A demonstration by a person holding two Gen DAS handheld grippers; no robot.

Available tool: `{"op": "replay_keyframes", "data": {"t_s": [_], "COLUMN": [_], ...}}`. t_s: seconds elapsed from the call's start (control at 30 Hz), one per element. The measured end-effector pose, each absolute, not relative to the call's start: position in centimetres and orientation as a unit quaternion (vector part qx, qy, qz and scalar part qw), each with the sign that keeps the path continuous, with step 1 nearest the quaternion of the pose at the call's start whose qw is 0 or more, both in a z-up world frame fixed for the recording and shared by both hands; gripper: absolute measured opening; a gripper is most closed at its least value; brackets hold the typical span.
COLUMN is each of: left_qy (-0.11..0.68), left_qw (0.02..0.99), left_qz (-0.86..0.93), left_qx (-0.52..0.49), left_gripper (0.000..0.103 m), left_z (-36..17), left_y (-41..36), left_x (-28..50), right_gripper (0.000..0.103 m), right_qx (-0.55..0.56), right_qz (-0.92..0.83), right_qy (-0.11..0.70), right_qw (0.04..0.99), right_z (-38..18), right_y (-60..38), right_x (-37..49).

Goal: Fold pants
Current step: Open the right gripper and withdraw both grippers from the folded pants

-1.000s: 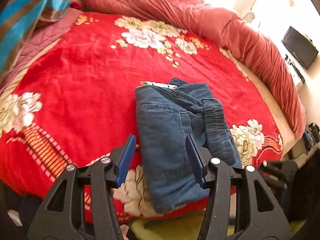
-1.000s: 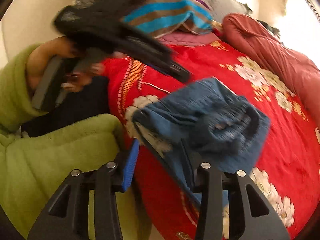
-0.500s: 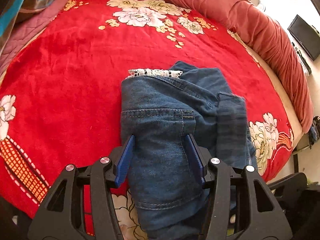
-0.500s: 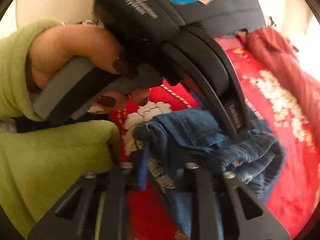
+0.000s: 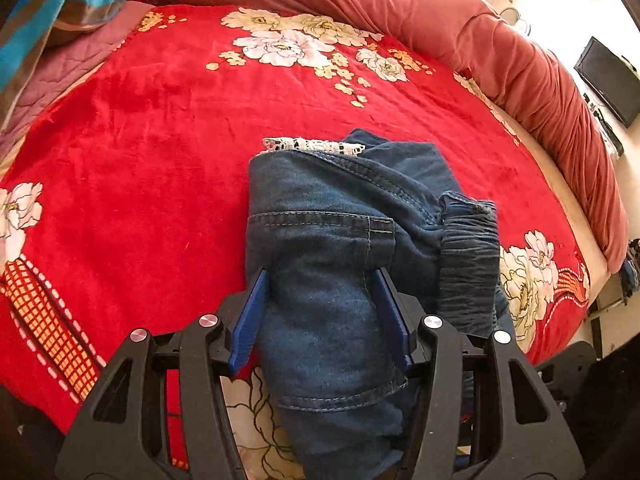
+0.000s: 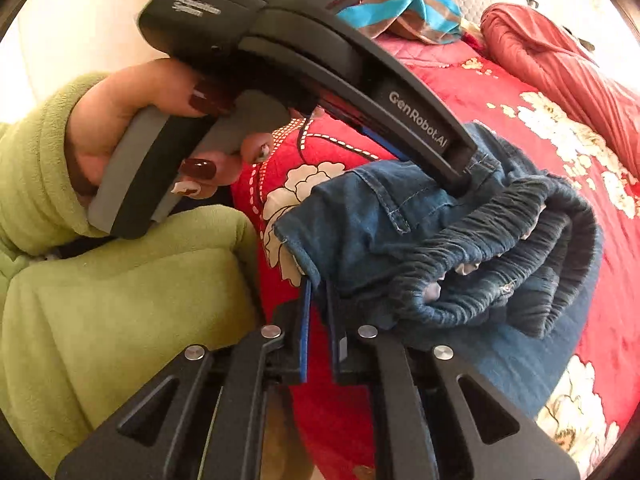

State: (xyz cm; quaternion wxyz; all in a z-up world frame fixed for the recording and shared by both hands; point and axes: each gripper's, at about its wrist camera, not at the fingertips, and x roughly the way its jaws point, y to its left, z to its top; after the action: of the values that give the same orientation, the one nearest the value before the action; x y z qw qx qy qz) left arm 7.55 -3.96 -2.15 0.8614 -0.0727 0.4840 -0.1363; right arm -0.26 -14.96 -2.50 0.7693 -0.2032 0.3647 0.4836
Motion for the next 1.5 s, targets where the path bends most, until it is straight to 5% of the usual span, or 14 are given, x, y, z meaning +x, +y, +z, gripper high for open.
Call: {"op": "replay_keyframes", "data": {"t_s": [0.7,1.5], "left_qy": [0.46,0.404], "left_qw": [0.877,0.907], "left_qz": [-0.122,-0.101], "left_qx": [-0.06,-0.058], "left_gripper": [0.053,0.081], "left_z": [0.2,4.3], "left_y": [-4.6,-3.4], "left_x": [5.1,1.9], "right_gripper": [0.015,0.08], "right_qx": [-0.181,-0.129], "right_qz": [0.478,0.391], "right_qy": [0.319,0.262], "right_qw": [0.798,0.873], "right_z": [2.0,6.6], "right_y": [-18.2,-22.8], "right_x": [-4.2,-2.3]}}
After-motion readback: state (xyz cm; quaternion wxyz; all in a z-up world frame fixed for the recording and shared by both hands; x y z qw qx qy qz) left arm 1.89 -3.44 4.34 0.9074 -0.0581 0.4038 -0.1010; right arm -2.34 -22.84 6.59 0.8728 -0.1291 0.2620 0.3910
